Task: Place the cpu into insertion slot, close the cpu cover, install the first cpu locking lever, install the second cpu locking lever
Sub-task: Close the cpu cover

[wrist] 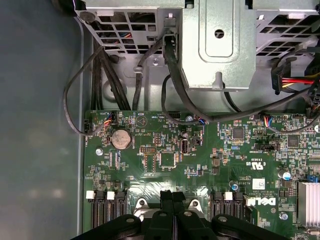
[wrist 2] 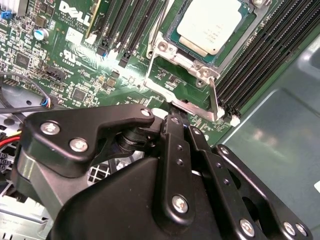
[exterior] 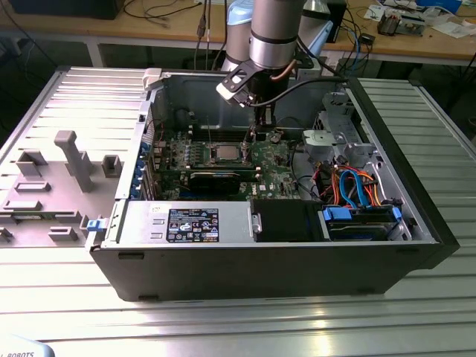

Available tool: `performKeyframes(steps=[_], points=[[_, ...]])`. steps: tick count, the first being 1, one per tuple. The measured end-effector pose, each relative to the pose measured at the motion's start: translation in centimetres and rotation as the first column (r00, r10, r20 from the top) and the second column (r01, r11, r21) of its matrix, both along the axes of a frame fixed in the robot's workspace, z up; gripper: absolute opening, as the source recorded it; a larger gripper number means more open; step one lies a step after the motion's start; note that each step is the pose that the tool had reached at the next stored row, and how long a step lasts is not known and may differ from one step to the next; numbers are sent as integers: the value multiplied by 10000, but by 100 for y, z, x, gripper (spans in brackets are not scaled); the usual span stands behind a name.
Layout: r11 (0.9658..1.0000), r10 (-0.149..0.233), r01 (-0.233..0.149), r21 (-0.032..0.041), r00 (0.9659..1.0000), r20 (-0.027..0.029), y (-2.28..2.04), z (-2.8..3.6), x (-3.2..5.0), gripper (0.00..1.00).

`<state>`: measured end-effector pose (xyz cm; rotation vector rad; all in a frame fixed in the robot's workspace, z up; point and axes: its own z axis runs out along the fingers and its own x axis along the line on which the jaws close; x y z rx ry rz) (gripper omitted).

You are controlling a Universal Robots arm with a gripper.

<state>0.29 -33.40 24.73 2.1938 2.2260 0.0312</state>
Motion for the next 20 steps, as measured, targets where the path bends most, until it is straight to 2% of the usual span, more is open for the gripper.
performKeyframes(steps=[16,20], points=[[10000,1,-1,1,10000,-1,0,0,-70,11],[10000,1,-1,2,10000,-49,-1,6,-92,11]])
